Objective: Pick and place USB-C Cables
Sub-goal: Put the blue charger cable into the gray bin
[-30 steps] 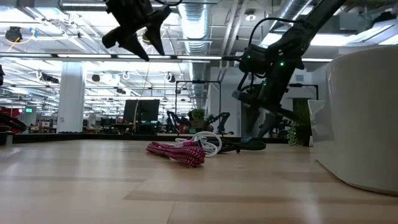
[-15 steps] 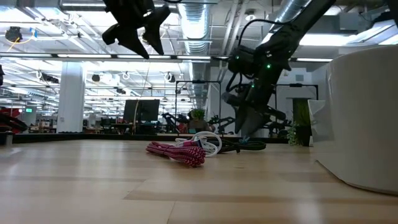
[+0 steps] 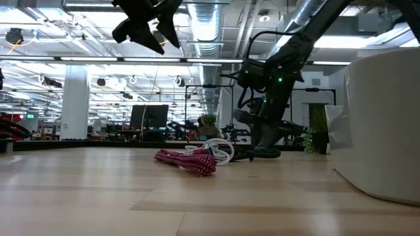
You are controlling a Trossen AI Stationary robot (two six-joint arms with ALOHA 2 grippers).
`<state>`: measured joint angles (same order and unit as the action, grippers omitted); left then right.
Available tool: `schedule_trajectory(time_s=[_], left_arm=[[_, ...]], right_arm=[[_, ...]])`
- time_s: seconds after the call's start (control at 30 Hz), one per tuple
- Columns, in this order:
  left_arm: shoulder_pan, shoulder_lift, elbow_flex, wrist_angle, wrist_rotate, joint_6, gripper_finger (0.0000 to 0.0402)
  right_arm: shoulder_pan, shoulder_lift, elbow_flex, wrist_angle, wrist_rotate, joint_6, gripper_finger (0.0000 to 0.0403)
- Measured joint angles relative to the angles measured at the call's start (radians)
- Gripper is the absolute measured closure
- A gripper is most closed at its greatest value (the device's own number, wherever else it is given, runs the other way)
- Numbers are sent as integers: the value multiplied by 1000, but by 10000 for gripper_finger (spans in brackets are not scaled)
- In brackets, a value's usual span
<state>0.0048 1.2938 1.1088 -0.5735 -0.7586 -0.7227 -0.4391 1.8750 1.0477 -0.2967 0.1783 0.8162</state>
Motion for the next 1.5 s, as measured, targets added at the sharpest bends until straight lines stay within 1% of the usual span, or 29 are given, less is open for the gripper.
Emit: schedule_trajectory(time_s=[0.13,0.17,0.2,0.27,0.37,0.43,0.53,0.67,0.73,0.87,0.97,1.1,1.23,1.3,1.37,1.5], left_arm=[[0,0,0,11,-7,5,182],[0,0,0,13,-8,5,182],[0,0,0,15,-5,5,182],[0,0,0,24,21,5,182],[0,0,0,70,93,52,182],[0,0,0,115,132,92,182],[0,0,0,181,183,142,182],[0,0,0,262,242,206,182],[0,0,0,286,253,226,182],[0,0,0,337,271,265,182],[1,0,0,405,332,309,182],[-5,0,0,510,438,355,182],[-22,0,1,572,484,382,182],[-37,0,1,592,487,387,182],[-52,0,1,606,489,387,182],[-78,24,0,617,490,389,182]], right_arm=[[-3,-10,-2,-17,6,-26,360],[-4,-11,-2,-15,4,-45,377],[-7,-13,-2,-14,1,-56,385],[-9,-23,-3,-16,-31,-63,382],[2,-55,-5,-14,-70,-81,382],[23,-102,-4,-2,-77,-94,391],[51,-197,-3,-13,-71,-129,391],[79,-369,-3,-77,-33,-175,391],[92,-466,-12,-117,-15,-195,391],[116,-688,-67,-190,20,-199,391],[158,-867,-107,-249,59,-190,391],[282,-1085,-192,-281,110,-124,392],[482,-1249,-295,-273,202,-22,392],[603,-1297,-343,-257,269,15,392],[737,-1327,-399,-197,335,29,390],[1002,-1324,-497,-40,529,37,391]])
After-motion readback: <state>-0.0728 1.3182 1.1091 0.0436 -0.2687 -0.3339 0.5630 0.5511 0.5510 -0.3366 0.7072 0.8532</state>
